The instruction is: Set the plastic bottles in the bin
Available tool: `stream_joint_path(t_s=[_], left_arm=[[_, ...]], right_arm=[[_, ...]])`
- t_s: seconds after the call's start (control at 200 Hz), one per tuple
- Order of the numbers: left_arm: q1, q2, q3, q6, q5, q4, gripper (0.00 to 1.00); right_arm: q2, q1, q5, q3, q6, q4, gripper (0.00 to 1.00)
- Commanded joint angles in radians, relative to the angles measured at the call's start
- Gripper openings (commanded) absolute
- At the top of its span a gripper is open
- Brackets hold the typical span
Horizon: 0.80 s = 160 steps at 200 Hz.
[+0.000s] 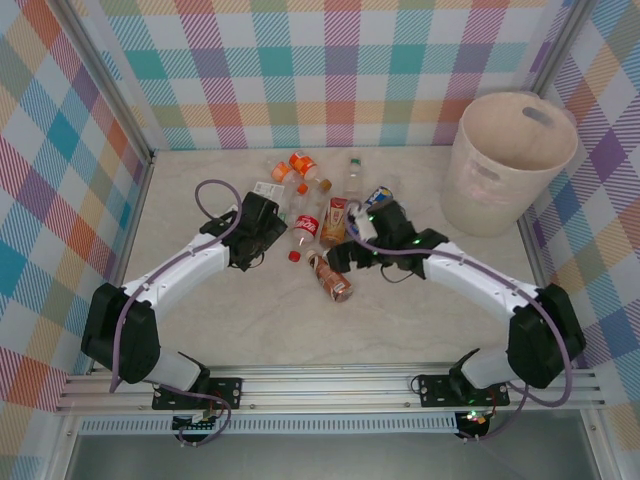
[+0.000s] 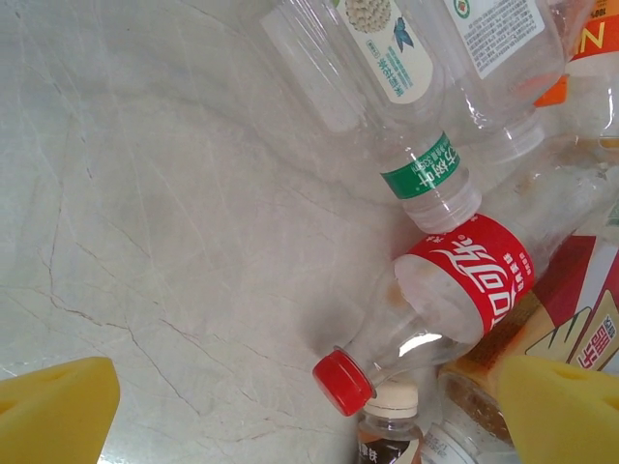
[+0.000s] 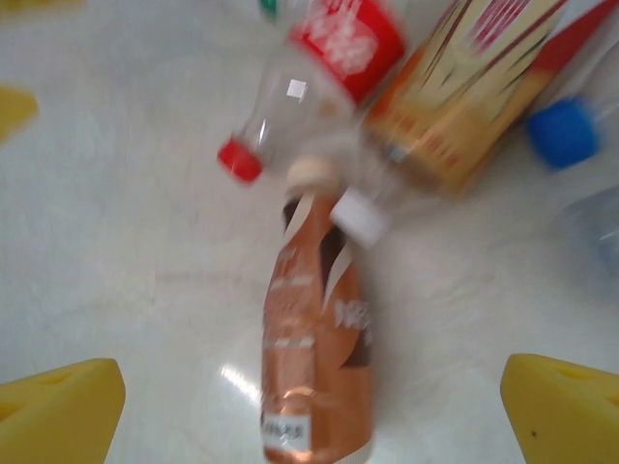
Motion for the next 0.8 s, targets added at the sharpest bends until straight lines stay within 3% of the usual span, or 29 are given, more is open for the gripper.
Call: stream_joint_path(t_s=[0.0, 0.32, 0.475, 0.795], left_arm=[[0.017, 0.003, 0.032, -0.009, 0.001, -0.045, 1.0], [0.028, -0.003, 0.01, -0.001, 0.019, -0.04, 1.0], [0.033, 0.001, 0.008, 0.012, 0.028, -0.038, 1.0], [0.037, -0.009, -0.001, 0.012, 0.022, -0.04, 1.0]], right_arm=[[0.052, 0.07, 0.042, -0.009, 0.031, -0.006, 1.0], [0.246, 0.188, 0.282, 0.049, -0.011, -0.054, 0.95], [0.322, 0.209, 0.303, 0.09, -0.02, -0.052, 0.91], [0.375, 0.239, 0.328, 0.081, -0.053, -0.023, 0.75]])
